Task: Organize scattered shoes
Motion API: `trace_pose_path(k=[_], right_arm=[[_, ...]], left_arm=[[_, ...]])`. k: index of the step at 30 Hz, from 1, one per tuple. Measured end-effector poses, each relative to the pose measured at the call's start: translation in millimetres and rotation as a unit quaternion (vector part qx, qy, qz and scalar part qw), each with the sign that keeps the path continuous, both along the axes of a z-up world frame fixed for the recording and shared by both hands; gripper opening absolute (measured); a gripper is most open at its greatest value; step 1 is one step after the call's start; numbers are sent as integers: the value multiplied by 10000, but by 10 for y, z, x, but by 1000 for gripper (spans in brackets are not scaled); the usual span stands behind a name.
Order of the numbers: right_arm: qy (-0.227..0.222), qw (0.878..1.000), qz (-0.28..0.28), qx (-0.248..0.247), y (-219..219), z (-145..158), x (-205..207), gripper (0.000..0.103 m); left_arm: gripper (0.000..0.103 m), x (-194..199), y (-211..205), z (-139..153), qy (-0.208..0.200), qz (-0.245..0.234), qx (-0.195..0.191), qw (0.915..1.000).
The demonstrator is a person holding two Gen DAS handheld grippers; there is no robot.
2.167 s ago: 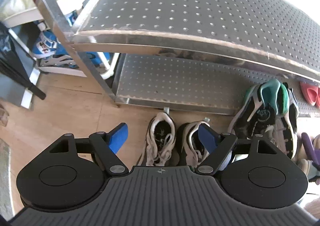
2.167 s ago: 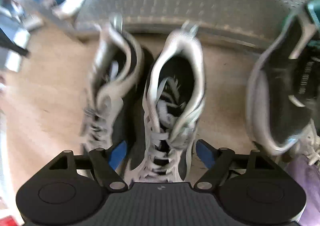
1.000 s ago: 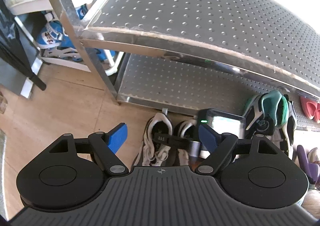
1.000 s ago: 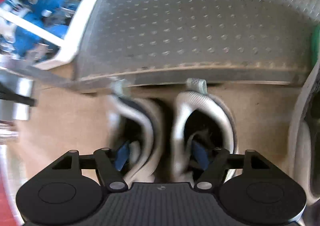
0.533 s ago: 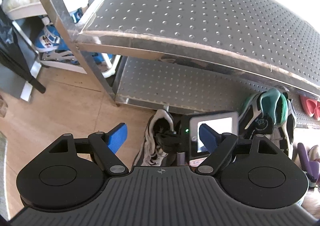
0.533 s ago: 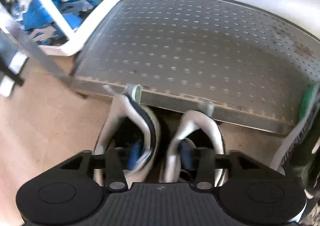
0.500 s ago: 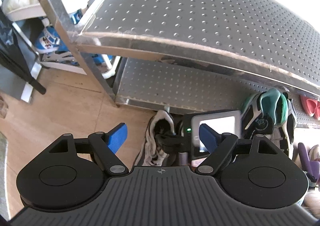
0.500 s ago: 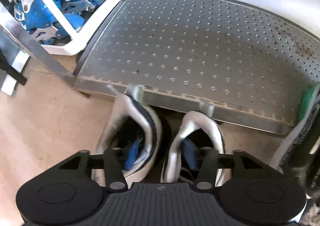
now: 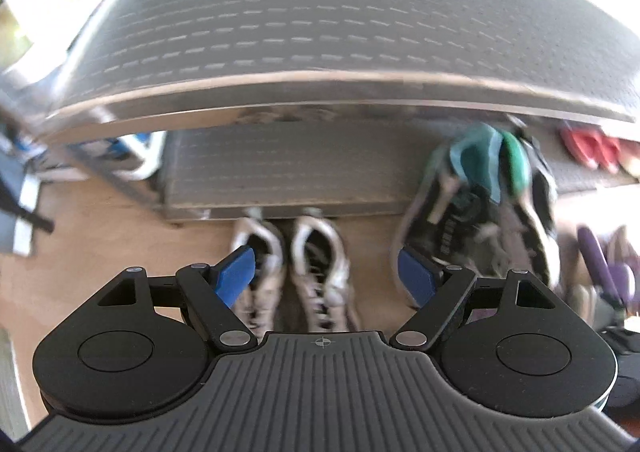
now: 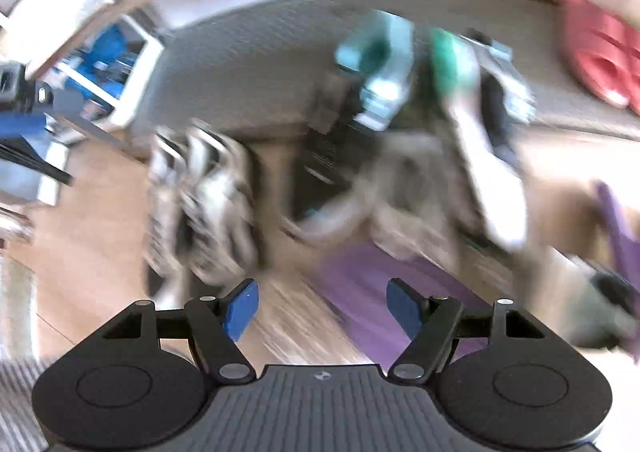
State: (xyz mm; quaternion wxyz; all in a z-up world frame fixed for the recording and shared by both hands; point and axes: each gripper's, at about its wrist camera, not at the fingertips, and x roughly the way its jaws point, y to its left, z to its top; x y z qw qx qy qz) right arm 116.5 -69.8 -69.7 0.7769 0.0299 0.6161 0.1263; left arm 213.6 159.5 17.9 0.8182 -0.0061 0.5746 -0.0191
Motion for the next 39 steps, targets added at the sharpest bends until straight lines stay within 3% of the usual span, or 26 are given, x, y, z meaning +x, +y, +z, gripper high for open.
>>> trace_pose_path(k=[2,5,9,15,16,18,20,23,28,32,35,39], right_arm=[[54,9997,-207,104,-342,40,-215,76],[7,9990,-410,182,-699,35,-458,76],[170,9974,-675,204,-928,-166,-543,76],[42,9977,-551,399,-961,-147,-486,74],[-2,9982,-458,379,-947,-136,-477,68],[-31,9985,-347,427,-954,-106,-462,56],[16,9976,-368,587,-987,-97,-441,53],[105,9961,-444,756,-1022,-109,-386,53],[204,9956,-530,741,-1046,-141,-312,54],[295,9955,-600,676,-1067,-187,-291,54],[299,9958,-649,570,-1092,-202,-290,54],[279,9948,-802,564,-1138,-191,-269,54]], left_arm=[[83,-67,-272,-148,242,-320,-109,9991],[82,-215,-558,-461,732,-356,-340,9961],[81,-506,-756,-896,1315,341,-868,9869],[81,-791,-775,-1186,1190,1612,-1267,9715],[81,-828,-750,-1256,1045,1930,-1345,9663],[80,-810,-709,-1289,913,2121,-1307,9641],[78,-770,-631,-1358,705,2393,-1259,9602],[73,-667,-609,-1463,808,2407,-1264,9589],[72,-418,-855,-1651,1006,1776,-687,9765],[77,-360,-960,-1813,1087,1730,-709,9763],[76,-363,-1257,-1830,1229,1014,-334,9867],[81,-482,-1361,-1830,1703,767,-805,9791]])
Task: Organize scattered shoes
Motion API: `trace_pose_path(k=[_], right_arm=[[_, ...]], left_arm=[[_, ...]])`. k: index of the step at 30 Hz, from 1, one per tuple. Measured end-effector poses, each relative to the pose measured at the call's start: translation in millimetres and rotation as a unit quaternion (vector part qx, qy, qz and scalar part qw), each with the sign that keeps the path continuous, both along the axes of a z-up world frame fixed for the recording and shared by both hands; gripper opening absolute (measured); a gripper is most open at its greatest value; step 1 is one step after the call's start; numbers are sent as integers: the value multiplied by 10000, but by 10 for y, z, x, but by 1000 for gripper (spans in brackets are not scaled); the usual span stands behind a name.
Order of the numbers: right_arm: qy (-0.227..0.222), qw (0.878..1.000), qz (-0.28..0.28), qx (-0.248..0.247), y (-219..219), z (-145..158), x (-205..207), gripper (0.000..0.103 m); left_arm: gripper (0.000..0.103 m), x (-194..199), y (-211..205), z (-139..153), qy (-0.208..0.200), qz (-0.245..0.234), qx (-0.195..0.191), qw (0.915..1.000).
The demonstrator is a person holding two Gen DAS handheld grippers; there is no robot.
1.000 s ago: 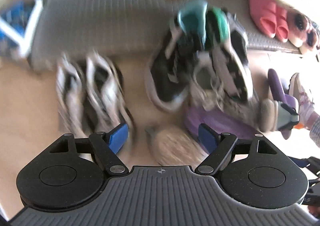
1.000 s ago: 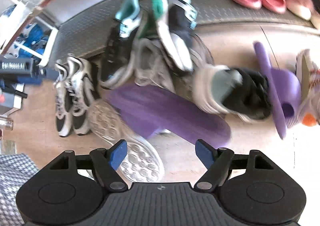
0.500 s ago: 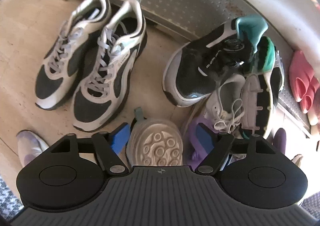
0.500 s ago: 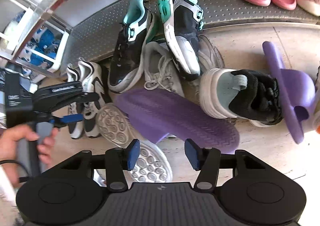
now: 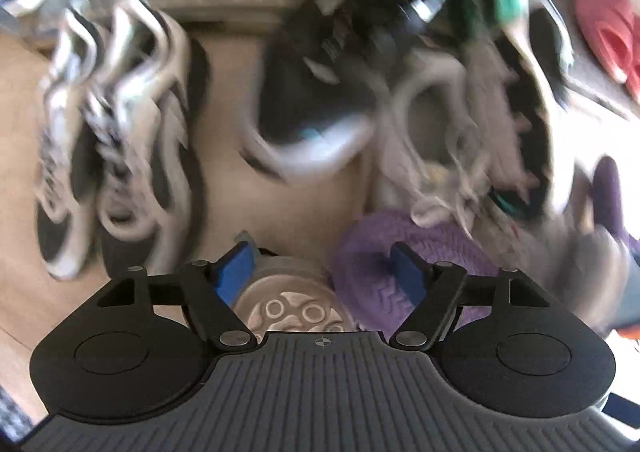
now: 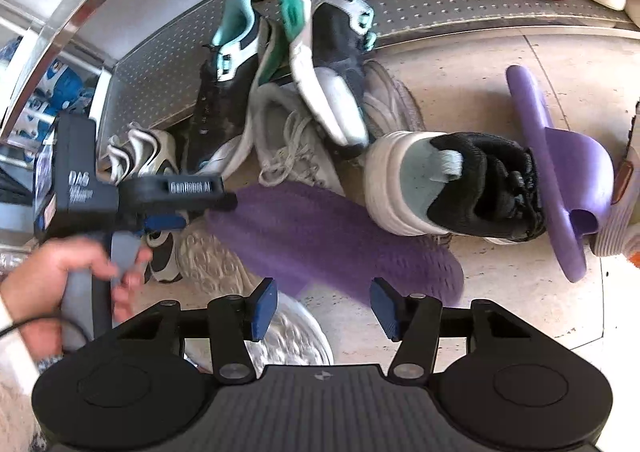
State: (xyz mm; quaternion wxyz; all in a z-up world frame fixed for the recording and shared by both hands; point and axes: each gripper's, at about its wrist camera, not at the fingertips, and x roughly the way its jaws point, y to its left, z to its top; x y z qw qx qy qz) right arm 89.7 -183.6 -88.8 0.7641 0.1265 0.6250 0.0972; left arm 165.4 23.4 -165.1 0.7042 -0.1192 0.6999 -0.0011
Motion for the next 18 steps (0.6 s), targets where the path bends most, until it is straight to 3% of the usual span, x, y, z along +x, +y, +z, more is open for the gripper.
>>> trace_pose_path(k=[2,3,4,5,6,7,8,10,11,15,18], right_arm=[[-23,10000,-55,8,-7,16,13,54],[-55,10000,-51,0,0,34,16,55],[-95,9999,-38,-18,10,56,16,56],[-134,9999,-24,-39,20,75,14,58],[-192,9998,5,-82,38,103,12,60],[-225,9997,22,-106,46,117,11,60],[-279,9995,45,-137,56,138,8,60],[-365,9991,82,-175,77,170,4,60],[-362,9991,101,-179,88,169,2,60],[-304,9990,251,-214,168,133,-2,61],[-275,9985,433,-195,251,87,1,61]], left_arm=[[76,-108,-210,77,238,-1033,-237,9941],[66,-151,-276,71,485,-1265,-472,9897],[74,-308,-382,12,1096,-1331,-1086,9790],[68,-459,-487,-41,1660,-1397,-1649,9622],[65,-503,-554,-1,1546,-1642,-1430,9637],[72,-547,-622,43,1427,-1888,-1190,9643],[76,-577,-691,136,1259,-2154,-669,9661],[78,-522,-595,404,789,-2107,-74,9743],[83,-488,-534,489,663,-2018,56,9772],[85,-267,-107,910,238,-1385,500,9888],[86,-111,147,1099,-75,-1164,758,9903]])
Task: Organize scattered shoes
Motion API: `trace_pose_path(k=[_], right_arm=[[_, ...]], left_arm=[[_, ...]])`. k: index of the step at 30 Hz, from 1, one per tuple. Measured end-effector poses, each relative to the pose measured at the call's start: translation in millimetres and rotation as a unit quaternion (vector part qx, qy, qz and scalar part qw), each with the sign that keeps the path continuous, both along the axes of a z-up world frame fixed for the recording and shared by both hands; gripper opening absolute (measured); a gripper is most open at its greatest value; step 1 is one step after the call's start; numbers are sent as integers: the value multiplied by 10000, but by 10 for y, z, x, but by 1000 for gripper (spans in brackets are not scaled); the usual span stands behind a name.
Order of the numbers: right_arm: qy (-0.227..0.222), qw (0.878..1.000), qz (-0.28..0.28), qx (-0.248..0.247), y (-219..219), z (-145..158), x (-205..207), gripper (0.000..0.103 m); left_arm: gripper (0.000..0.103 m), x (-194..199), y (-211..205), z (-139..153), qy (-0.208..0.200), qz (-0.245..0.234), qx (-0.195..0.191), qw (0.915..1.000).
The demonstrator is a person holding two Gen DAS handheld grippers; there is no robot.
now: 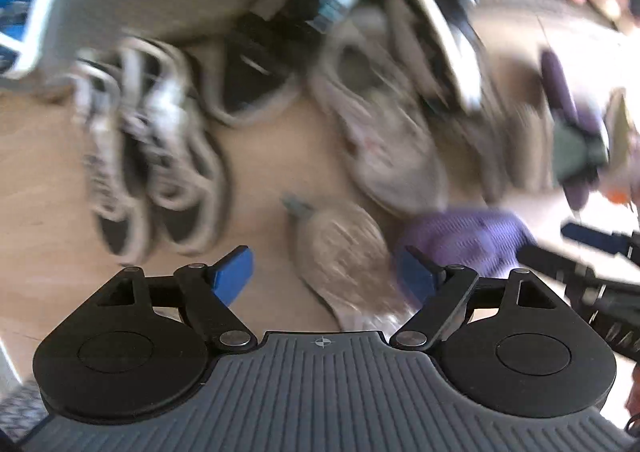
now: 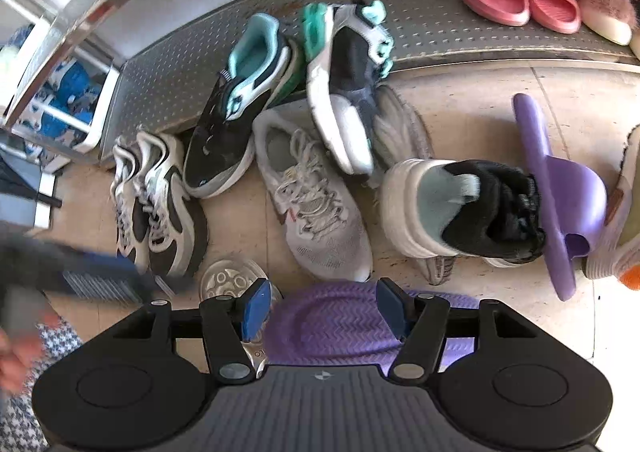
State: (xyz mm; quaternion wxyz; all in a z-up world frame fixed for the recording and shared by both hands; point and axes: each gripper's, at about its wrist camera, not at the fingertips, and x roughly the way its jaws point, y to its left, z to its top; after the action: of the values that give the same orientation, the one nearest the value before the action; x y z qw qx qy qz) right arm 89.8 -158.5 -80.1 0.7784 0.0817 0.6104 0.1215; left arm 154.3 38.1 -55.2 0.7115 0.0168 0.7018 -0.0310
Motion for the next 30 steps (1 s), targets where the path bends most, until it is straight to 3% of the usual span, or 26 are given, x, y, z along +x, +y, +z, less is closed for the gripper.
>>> trace_pose_path(k=[2,4,6,10,15,19,23,25,27,28,29,30], right_arm=[[17,9999,111,31,59,-34,2,61],[34,9996,258,79,137,-102,25,61],[-1,9987,493,154,247,-168,73,56],[-429,9914,1236,63,569,-288,260,49],[-639,9776,1939,-513,1044,-629,690,50],[-758,9656,2363,-779,1369,-908,1009,50],[-620,9611,2452,-1107,1563,-1225,1162,50],[-404,9476,2624,-1776,1645,-1487,1150,50],[-513,9328,2896,-2080,1669,-1572,1055,53],[-568,9310,2957,-2066,1662,-1551,1006,39],[-572,9352,2891,-1962,1630,-1492,968,34],[-563,9441,2714,-1785,1571,-1401,942,20]], left_arm=[[86,68,184,-25,-244,100,339,9991],[85,105,251,-97,-256,298,403,9984],[84,149,421,-253,-112,854,180,9961],[84,197,512,-320,-79,1280,-101,9917],[85,331,482,-309,-285,1046,154,9940],[85,414,582,-203,-397,1282,-80,9909],[87,416,760,-39,-622,1544,-218,9858],[87,401,809,-25,-618,1591,-248,9850],[87,398,841,-36,-590,1586,-265,9852],[87,394,853,-50,-565,1578,-241,9856],[87,391,871,-58,-557,1588,-209,9855],[87,387,889,-65,-551,1598,-180,9854]])
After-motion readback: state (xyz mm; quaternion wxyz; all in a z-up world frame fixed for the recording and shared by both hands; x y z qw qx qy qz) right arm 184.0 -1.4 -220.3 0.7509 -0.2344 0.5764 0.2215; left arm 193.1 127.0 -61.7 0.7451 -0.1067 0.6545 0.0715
